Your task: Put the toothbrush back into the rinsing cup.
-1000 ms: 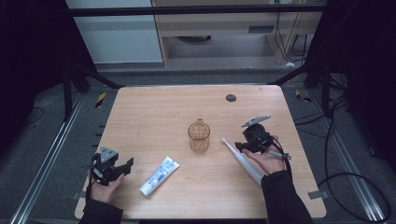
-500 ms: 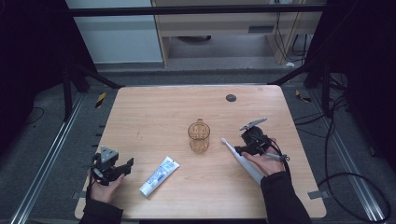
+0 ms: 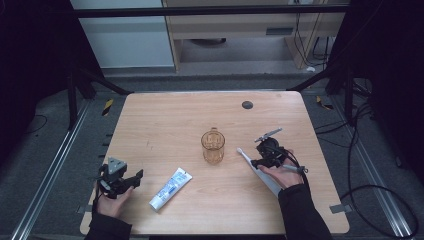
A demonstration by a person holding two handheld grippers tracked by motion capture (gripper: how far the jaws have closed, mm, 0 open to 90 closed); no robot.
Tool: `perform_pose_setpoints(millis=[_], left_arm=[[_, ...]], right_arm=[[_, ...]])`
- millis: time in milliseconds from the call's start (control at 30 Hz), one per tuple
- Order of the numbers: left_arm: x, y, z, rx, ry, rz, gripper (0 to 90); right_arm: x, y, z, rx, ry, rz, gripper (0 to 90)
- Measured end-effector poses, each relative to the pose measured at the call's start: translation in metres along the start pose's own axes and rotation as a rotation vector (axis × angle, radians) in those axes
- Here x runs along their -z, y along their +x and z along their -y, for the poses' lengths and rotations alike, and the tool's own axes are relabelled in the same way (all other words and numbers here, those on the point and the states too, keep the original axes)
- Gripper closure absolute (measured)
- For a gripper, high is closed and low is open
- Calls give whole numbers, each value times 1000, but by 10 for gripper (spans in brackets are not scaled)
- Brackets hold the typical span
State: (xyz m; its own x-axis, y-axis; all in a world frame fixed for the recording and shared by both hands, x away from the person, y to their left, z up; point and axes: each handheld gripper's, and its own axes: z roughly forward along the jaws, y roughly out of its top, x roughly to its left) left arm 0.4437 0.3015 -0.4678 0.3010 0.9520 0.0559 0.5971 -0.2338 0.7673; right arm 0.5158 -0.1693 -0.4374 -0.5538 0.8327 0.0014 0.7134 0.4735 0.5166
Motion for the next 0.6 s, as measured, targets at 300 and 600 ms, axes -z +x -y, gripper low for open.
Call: perform_pose_setpoints(millis=[300,600], left_arm=[[0,0,0,1,2,2,347],[-1,0,0,0,6,4,347]], right_arm=[[-10,-1,4,-4,30,-9,504],[-17,-1,5,-3,60,-19,524]])
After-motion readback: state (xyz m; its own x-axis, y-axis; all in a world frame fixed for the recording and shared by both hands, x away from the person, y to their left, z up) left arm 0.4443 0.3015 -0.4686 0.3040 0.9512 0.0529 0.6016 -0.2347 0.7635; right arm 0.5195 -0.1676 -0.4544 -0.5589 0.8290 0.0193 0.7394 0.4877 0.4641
